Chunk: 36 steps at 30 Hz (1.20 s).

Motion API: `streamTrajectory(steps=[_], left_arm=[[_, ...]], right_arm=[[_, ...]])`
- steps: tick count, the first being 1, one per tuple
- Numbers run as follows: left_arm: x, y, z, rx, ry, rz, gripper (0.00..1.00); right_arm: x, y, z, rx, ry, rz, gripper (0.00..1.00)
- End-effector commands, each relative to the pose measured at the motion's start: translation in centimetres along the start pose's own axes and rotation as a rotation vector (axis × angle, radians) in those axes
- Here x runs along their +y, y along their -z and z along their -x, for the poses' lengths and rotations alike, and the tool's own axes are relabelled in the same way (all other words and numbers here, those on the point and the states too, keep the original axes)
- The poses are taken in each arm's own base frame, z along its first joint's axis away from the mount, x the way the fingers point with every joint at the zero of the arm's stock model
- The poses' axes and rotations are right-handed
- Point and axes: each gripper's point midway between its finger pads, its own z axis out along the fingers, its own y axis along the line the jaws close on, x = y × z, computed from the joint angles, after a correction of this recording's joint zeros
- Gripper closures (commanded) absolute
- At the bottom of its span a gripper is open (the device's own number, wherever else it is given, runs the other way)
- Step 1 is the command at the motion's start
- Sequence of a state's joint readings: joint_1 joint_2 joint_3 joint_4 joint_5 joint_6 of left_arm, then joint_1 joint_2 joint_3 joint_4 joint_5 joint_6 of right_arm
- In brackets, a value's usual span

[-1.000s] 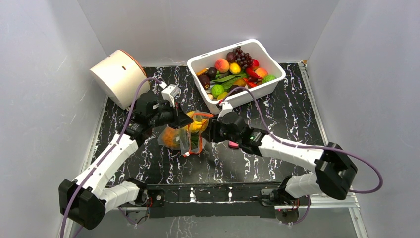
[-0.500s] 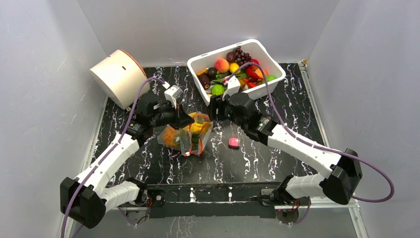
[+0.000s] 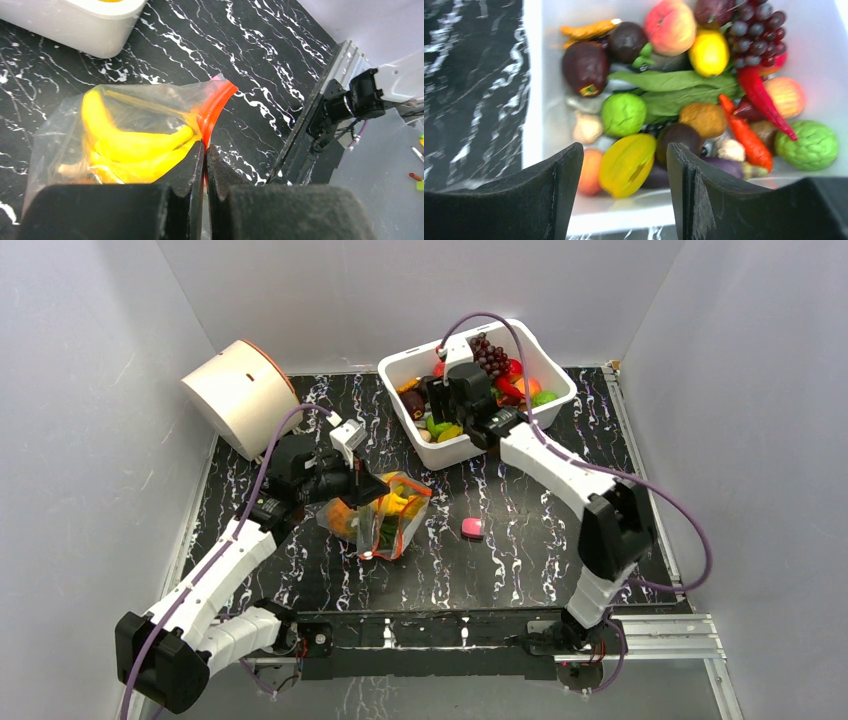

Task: Place the food in the zip-top bag and seal the zipper
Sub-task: Pick up the fake fruit from the bin.

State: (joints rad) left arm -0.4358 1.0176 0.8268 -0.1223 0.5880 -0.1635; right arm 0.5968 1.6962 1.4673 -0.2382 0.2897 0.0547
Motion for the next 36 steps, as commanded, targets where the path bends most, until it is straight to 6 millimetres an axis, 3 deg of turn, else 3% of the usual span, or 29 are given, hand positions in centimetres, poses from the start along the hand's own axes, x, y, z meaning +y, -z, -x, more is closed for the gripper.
streamTrajectory(steps=[1, 10, 18, 36], left_arm=[[-2.0, 0.0, 0.6, -0.034, -0.010, -0.108, 1.00], [-1.9, -0.1, 0.3, -0.021, -0.011, -0.111, 1.00], [-1.7, -0.1, 0.2, -0.017, -0.021, -0.099, 1.00], [-1.6, 0.1, 0.1, -0.014, -0.032, -0.088, 1.00]], right_arm=[[-4.1, -3.7, 1.2, 0.001, 0.082, -0.165, 0.39], [-8.3, -11.0, -0.7, 0.060, 0.108, -0.293, 0.43], [-11.6, -14.7, -1.1, 0.078, 0.157, -0.395, 0.39], [-12.7, -20.5, -3.5, 0.047, 0.181, -0.378, 0.32]])
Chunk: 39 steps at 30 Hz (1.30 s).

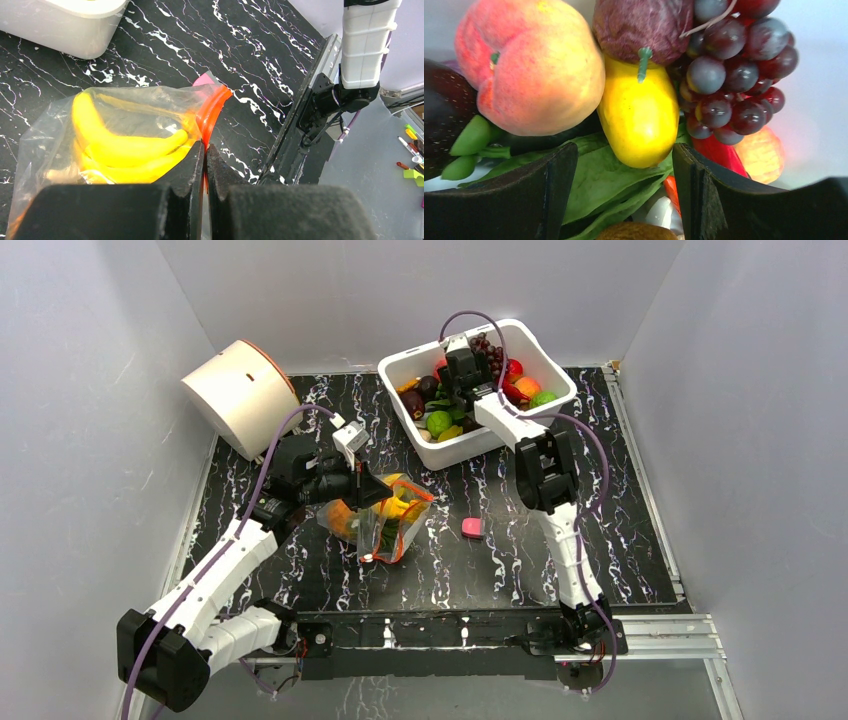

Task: Place the food in the zip-top bag and seal the zipper
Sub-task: Pick up the fake fruit from the bin.

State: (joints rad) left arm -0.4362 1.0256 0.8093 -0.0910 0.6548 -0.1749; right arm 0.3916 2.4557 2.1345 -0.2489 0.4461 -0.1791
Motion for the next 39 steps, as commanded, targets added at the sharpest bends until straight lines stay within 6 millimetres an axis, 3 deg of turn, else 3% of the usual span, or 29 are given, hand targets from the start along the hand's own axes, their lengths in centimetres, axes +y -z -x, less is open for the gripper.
streamTrajectory(steps=[1, 10, 16, 23, 33, 39], left_arm=[[-0.7, 0.3, 0.5, -0.019, -0.040, -0.021, 1.00], [-0.6, 0.3, 0.4, -0.017, -0.040, -0.019, 1.00], [-0.5, 0.4, 0.5, -0.021, -0.045, -0.011, 1.00], [-0.4, 0.7, 0.8, -0.039, -0.062, 0.008, 1.00], [-0.3, 1.0, 1.0, -0.048, -0.072, 0.022, 1.00], [-0.1, 1.1, 1.0, -0.055, -0.079, 0.043, 1.00]], right_arm=[[-1.5, -0.8, 2.9, -0.097, -0.013, -0.072, 0.32], [-2.1, -2.0, 2.8, -0.128, 0.024, -0.120, 0.32], [-1.7, -2.3, 3.1, -0.151, 0.038, -0.104, 0.47], [-1.8, -2.1, 2.9, -0.136, 0.050, -0.098, 0.57], [-3.0, 1.2, 5.2, -0.181, -0.007, -0.092, 0.66], [-3.4, 3.4, 4.7, -0.166, -0.049, -0.082, 0.70]])
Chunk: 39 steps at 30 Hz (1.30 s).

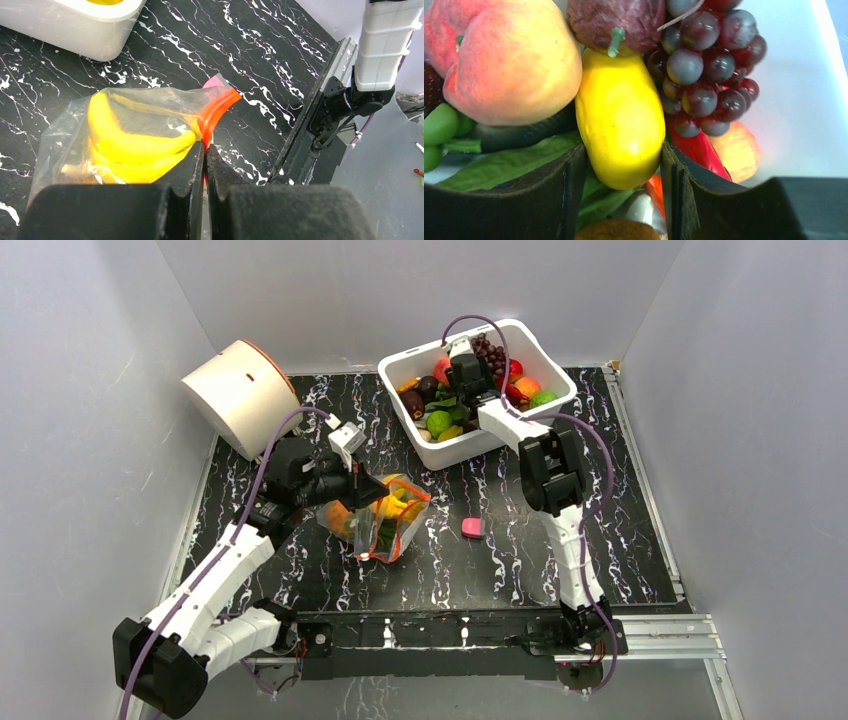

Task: Place the food in the zip-top bag and seal the zipper
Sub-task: Pick up the fake fruit from the bin.

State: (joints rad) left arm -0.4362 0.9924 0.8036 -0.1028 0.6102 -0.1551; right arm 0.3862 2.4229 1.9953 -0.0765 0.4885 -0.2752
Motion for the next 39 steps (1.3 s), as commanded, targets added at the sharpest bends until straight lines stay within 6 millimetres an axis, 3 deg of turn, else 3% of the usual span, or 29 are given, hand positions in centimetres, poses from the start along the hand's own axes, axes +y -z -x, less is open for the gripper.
streamTrajectory(steps=[1, 10, 15, 24, 31, 39], left_arm=[[-0.4, 0.6, 0.8, -0.037, -0.050, 0.004, 1.00], [0.0, 0.7, 0.9, -0.043, -0.053, 0.026, 1.00], [0.3, 0.7, 0.9, -0.052, -0.048, 0.046, 1.00], [0.6, 0.7, 1.4, -0.066, -0.043, 0.070, 1.00], [1.1, 0.7, 2.1, -0.060, -0.028, 0.105, 1.00], [1.6, 0.6, 2.5, -0.080, 0.021, 0.139, 1.00]], right_arm=[[-2.9, 3.9, 5.5, -0.115, -0.126, -0.023, 0.70], [-3.2, 8.6, 6.5, -0.116, -0.184, 0.058, 0.71], [-3.4, 12.2, 6.8, -0.082, -0.247, 0.129, 0.72], [-3.8, 21.3, 7.5, -0.094, -0.378, 0.340, 0.72], [-3.9, 27.8, 6.9, -0.131, -0.454, 0.476, 0.72], [-2.0, 34.6, 5.5, -0.135, -0.535, 0.688, 0.74]])
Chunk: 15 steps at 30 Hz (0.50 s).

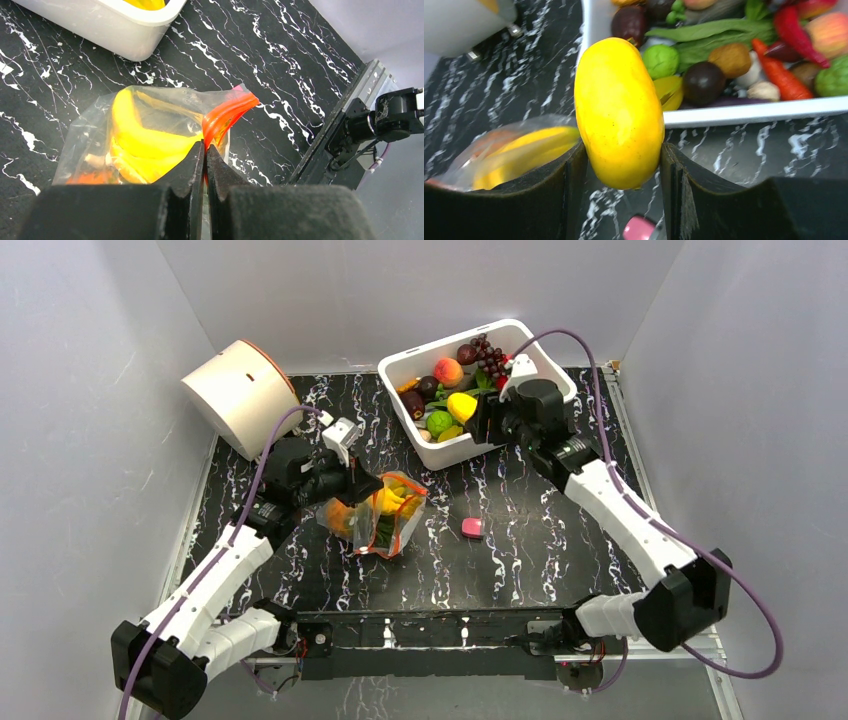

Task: Place the food in the zip-top bag and seal the zipper
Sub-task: Pick up the fake fruit from the bin, then place the fake fruit in the zipper food storage bag.

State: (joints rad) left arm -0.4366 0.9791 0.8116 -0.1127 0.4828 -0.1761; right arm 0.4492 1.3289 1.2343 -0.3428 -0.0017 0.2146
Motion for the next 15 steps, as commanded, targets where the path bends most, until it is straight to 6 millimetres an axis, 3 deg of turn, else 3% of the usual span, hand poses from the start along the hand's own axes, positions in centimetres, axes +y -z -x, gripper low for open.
streamTrajectory(steps=[1, 6, 15], left_arm=[[-0.2, 0.1, 1.8, -0.055, 0.017, 0.014, 1.00], [-0.3, -0.4, 2.1, -0.060, 0.056, 0.007, 1.00], [-0.6, -0.8, 3.6, -0.080, 0.079, -0.008, 1.00]], right_arm=[[3.8, 3.1, 0.3, -0.030, -0.073, 0.164, 0.74], [5.4, 5.9, -0.4, -0.041, -0.104, 0.258, 0.75], [9.7, 8.3, -3.1, 0.028, -0.154, 0.526, 0.74]])
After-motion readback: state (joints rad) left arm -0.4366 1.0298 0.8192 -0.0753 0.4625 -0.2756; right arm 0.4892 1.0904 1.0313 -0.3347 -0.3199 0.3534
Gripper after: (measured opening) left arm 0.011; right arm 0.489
